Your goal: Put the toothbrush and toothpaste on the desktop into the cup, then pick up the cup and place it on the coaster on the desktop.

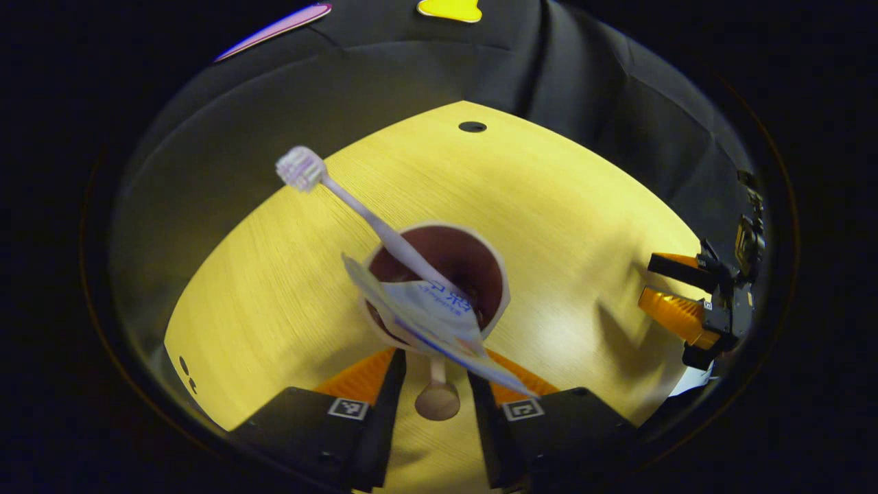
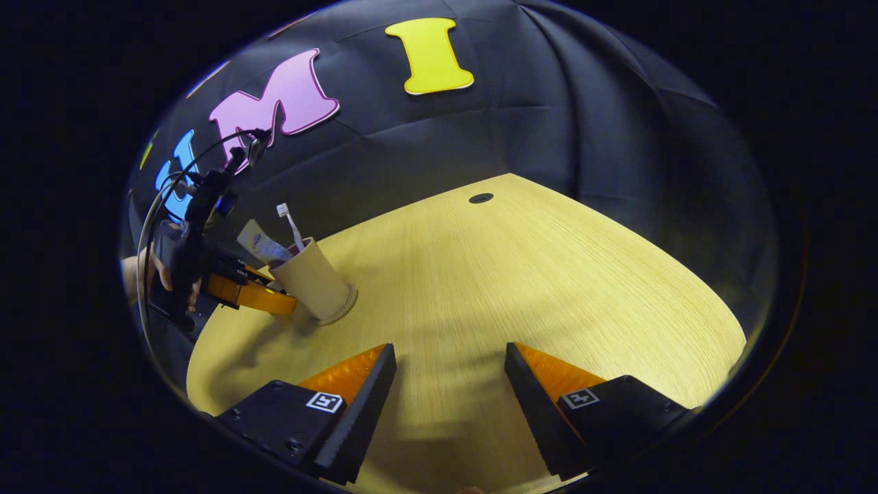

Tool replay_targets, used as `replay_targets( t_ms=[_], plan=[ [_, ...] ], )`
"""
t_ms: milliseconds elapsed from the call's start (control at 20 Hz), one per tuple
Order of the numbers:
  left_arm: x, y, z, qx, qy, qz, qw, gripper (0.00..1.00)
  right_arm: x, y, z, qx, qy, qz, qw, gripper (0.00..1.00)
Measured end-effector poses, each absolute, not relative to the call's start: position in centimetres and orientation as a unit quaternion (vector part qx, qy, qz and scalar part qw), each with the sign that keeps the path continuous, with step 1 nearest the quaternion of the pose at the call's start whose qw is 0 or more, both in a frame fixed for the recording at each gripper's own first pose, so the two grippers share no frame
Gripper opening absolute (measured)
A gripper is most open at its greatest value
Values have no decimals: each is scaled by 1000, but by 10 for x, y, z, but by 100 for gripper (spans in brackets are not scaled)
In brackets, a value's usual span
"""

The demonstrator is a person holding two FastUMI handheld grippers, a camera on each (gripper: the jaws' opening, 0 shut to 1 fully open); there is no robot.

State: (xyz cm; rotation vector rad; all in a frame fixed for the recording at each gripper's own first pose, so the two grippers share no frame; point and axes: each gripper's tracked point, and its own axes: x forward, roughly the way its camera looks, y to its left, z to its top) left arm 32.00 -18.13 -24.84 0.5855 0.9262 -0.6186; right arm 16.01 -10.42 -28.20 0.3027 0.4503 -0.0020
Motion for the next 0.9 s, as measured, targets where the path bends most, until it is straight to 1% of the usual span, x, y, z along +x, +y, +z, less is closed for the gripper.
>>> replay_targets(
  t_ms=[50, 150, 250, 450, 750, 900],
  plan=[
    [318, -181, -245, 269, 432, -283, 813, 64, 160, -103, -280, 153, 222, 0, 963, 98],
    [309, -176, -231, 256, 428, -268, 824, 100, 154, -97, -271, 159, 223, 3, 962, 98],
    [297, -163, -217, 236, 413, -259, 841, 98, 147, -92, -253, 150, 216, 8, 965, 98],
    [262, -142, -160, 201, 355, -253, 877, 98, 130, -90, -206, 118, 203, 17, 972, 98],
    [176, -105, -61, 147, 247, -230, 930, 98, 86, -70, -127, 99, 173, 17, 980, 98],
    [138, -76, -32, 108, 196, -188, 956, 98, 59, -51, -91, 83, 156, 29, 984, 98]
  ],
)
